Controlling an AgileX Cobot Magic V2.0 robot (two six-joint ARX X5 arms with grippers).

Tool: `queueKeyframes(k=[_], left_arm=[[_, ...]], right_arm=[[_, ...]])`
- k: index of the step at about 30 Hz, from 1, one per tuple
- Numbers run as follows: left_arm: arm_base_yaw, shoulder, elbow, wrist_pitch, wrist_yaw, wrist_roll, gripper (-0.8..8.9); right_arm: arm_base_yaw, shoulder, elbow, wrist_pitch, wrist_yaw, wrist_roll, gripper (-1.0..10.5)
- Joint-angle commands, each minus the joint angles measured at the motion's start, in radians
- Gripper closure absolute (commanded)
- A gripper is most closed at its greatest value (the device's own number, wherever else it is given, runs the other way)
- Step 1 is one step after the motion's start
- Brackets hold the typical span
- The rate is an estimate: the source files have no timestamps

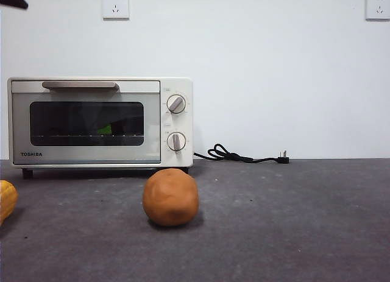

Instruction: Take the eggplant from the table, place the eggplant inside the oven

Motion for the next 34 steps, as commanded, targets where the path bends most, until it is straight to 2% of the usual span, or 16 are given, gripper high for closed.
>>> queueKeyframes(k=[1, 8, 15, 21, 34], left_arm=[[-0.035, -0.084, -0.003, -0.056, -0.071, 0.045, 8.21], [-0.094, -0.289, -0.003, -0.205, -0.185, 0.044, 8.21], [-0.101, -0.473, -0.003, -0.403, -0.293, 0.045, 8.21], [-0.101, -0.594, -0.003, -0.531, -0.298, 0.046, 8.21], [-0.101, -0.650, -0.003, -0.583, -0.319, 0.041, 8.18]], right_arm=[[0.001, 0.000, -0.006, -0.024, 0.000, -0.016, 9.5], [0.001, 0.000, -0.006, -0.023, 0.000, -0.032, 9.5], [0.001, 0.000, -0.006, -0.023, 0.000, -0.032, 9.5], [0.001, 0.000, -0.006, -0.023, 0.000, -0.032, 9.5], [0.001, 0.001, -0.006, -0.023, 0.000, -0.032, 9.5]])
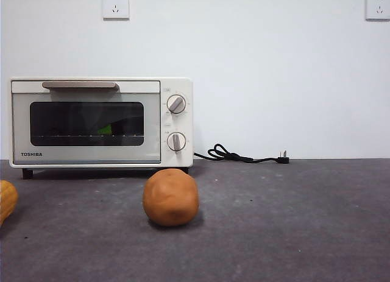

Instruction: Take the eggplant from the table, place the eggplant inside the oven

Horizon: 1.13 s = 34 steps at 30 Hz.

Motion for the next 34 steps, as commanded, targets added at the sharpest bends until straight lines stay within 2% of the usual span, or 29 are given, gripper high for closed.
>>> queueKeyframes(k=[1, 34], left_arm=[[-0.002, 0.002, -0.003, -0.003, -0.002, 0.008, 8.18], [-0.002, 0.039, -0.003, -0.018, 0.013, -0.004, 8.18]], right_arm=[[0.001, 0.002, -0.006, -0.023, 0.001, -0.007, 9.5], [0.001, 0.002, -0.006, -0.023, 0.008, -0.007, 9.5]])
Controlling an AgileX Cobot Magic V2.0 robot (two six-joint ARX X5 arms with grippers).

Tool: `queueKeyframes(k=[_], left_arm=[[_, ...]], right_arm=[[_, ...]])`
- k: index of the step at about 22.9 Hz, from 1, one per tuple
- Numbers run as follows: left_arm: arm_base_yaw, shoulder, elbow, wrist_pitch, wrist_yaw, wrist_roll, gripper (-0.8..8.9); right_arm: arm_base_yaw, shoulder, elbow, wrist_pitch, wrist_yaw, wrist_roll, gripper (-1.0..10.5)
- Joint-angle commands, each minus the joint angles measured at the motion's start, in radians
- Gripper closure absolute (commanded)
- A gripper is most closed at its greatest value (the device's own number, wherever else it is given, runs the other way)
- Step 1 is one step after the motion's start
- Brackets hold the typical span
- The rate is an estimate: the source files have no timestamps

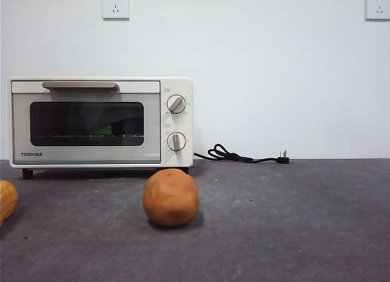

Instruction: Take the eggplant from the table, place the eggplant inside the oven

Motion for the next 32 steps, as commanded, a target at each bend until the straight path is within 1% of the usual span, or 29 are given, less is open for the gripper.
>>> queueKeyframes(k=[1, 8, 14, 20, 23, 27, 32], left_arm=[[-0.002, -0.002, -0.003, -0.005, 0.005, -0.004, 8.18], [-0.002, 0.002, -0.003, -0.010, 0.024, -0.002, 8.18], [-0.013, 0.000, -0.003, -0.010, 0.022, 0.015, 8.18], [-0.013, 0.005, -0.003, 0.001, 0.019, 0.093, 8.18], [-0.012, -0.009, -0.003, 0.057, 0.015, 0.146, 8.18], [-0.013, -0.058, -0.005, 0.200, 0.016, 0.217, 8.18], [-0.014, -0.130, -0.015, 0.352, 0.017, 0.248, 8.18]], right_arm=[[0.001, 0.001, -0.006, -0.023, 0.003, -0.007, 9.5], [0.001, 0.001, -0.006, -0.023, 0.003, -0.007, 9.5], [0.001, 0.001, -0.006, -0.023, 0.003, -0.007, 9.5], [0.001, 0.001, -0.006, -0.023, 0.003, -0.007, 9.5], [0.001, 0.001, -0.006, -0.023, 0.003, -0.007, 9.5], [0.001, 0.001, -0.006, -0.023, 0.003, -0.007, 9.5], [0.001, 0.001, -0.006, -0.023, 0.003, -0.007, 9.5]])
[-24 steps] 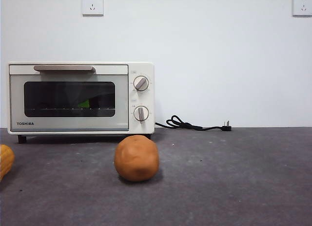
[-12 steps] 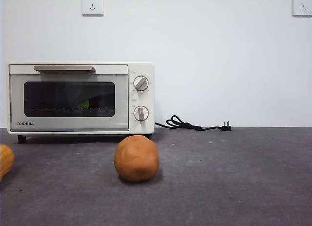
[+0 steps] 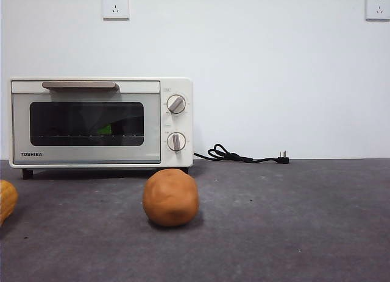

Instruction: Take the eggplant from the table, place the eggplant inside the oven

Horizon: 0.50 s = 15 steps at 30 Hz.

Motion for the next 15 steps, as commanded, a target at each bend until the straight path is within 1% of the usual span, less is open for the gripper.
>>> queueKeyframes(k=[1, 5, 10, 15], left_arm=[[-0.003, -0.048, -0.025, 0.082, 0.001, 0.056, 8.18], [-0.003, -0.131, -0.133, 0.247, 0.001, 0.089, 8.18], [-0.003, -0.282, -0.397, 0.454, 0.001, 0.093, 8.18], [-0.002, -0.400, -0.669, 0.534, 0.001, 0.122, 8.18]], right_arm=[[0.001, 0.001, -0.006, -0.023, 0.001, -0.007, 9.5], [0.001, 0.001, -0.006, -0.023, 0.001, -0.007, 9.5], [0.001, 0.001, -0.006, -0.023, 0.001, -0.007, 9.5], [0.001, 0.001, -0.006, -0.023, 0.001, -0.007, 9.5]])
